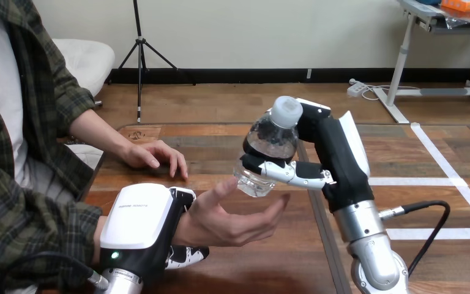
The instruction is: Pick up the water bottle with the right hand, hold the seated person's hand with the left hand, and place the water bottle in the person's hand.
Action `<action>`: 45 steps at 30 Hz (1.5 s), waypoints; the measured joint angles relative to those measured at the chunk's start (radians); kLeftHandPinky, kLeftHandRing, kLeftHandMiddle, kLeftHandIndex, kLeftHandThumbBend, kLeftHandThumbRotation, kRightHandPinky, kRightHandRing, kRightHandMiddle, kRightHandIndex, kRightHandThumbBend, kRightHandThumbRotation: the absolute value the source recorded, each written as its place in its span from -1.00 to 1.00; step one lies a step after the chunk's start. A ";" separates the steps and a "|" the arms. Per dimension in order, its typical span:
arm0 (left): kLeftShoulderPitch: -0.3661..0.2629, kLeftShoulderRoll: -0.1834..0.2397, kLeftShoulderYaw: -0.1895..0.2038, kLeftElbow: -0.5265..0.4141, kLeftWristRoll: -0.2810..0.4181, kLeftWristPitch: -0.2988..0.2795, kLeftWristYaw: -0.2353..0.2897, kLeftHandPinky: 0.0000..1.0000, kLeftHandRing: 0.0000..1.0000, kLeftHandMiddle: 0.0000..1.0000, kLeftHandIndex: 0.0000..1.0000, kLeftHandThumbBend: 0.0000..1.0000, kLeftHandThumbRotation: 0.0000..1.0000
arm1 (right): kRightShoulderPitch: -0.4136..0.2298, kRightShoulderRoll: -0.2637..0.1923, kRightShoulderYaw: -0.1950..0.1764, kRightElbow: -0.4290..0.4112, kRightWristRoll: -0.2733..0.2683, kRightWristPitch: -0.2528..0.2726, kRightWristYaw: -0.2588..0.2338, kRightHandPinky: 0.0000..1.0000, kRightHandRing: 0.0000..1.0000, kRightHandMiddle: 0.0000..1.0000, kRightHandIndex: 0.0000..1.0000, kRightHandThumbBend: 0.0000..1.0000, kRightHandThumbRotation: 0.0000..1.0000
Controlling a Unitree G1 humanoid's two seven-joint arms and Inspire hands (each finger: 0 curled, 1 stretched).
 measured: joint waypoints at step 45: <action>0.010 0.000 0.002 -0.001 -0.002 -0.002 -0.002 -0.37 -0.33 -0.27 -0.31 0.70 -1.00 | 0.080 -0.033 -0.005 -0.069 0.047 -0.001 0.066 -0.23 -0.16 -0.08 -0.05 0.40 -1.00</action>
